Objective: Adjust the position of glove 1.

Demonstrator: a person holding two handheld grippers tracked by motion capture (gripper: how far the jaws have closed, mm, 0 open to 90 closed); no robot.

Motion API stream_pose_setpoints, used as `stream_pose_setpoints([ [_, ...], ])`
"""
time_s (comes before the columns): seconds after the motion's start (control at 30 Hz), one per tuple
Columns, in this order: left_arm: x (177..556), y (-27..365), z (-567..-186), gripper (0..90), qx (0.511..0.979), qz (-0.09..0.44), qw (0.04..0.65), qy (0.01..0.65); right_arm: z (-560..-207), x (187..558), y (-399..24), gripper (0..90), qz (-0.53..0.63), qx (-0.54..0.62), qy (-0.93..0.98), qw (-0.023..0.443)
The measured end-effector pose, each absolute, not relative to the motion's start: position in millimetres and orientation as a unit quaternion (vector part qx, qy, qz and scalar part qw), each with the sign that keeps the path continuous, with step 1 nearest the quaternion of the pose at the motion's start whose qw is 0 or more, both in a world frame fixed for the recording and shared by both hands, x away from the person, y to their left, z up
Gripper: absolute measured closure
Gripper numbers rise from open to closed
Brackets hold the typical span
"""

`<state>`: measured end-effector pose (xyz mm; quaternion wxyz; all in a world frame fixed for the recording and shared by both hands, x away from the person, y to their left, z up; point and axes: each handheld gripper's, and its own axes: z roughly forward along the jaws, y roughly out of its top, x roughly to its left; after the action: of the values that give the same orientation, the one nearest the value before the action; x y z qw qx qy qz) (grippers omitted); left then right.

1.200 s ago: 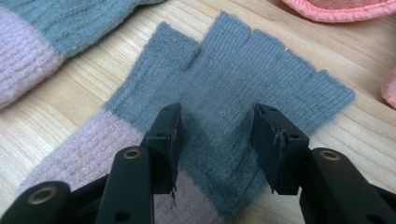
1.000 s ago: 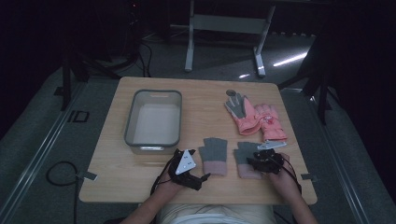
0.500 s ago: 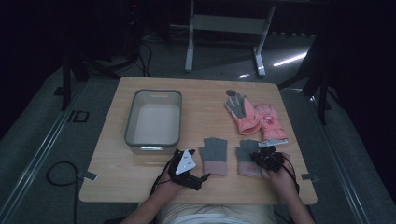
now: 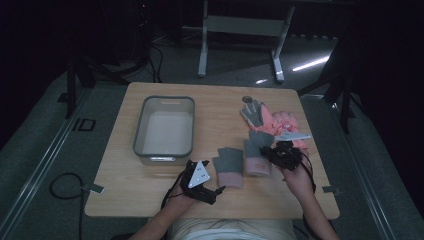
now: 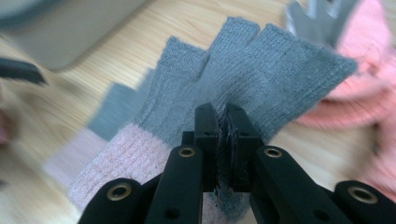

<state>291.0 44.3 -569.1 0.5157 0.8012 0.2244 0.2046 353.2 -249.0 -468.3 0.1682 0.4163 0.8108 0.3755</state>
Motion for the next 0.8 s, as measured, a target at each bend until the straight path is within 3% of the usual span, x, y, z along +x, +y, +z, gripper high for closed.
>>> stream_pose_setpoints([
  [0.4, 288.9, 46.6, -568.0, 0.0, 0.792, 0.204, 0.531, 0.22, -491.4, 361.3, -189.6, 84.9, 0.375, 0.385, 0.834, 0.121],
  [0.8, 289.8, 46.1, -568.7, 0.0, 0.798, 0.201, 0.526, 0.215, -520.4, 356.6, -175.7, 84.8, 0.353, 0.383, 0.849, 0.09],
])
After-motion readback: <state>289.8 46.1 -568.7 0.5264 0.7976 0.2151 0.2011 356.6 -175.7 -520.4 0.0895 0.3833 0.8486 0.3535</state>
